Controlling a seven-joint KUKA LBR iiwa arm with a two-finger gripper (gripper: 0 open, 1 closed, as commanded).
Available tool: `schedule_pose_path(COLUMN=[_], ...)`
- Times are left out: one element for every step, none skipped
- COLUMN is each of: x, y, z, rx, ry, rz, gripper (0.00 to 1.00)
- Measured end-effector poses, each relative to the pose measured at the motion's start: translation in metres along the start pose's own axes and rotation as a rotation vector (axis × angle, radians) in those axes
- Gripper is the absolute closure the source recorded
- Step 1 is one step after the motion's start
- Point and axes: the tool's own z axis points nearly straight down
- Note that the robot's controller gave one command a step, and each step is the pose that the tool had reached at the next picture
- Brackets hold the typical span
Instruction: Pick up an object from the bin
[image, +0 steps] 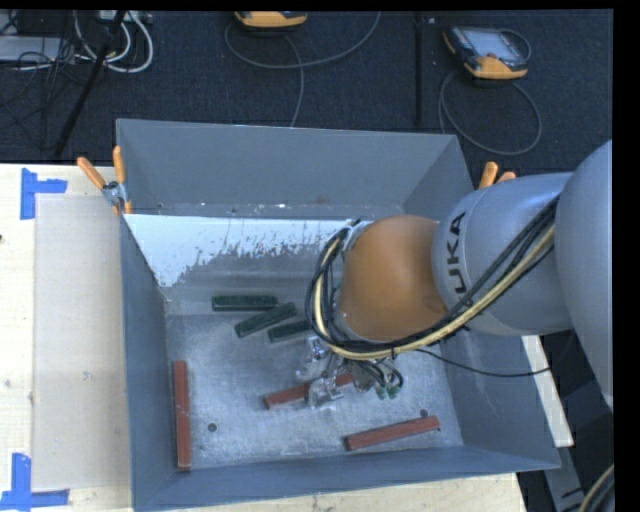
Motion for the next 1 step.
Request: schedule_pose_path(x=[-0.0016], y=[0.0002], z=[-0.0196], rx=[0.000], ry=[-0.005], rz=[0.000], gripper=[1.00])
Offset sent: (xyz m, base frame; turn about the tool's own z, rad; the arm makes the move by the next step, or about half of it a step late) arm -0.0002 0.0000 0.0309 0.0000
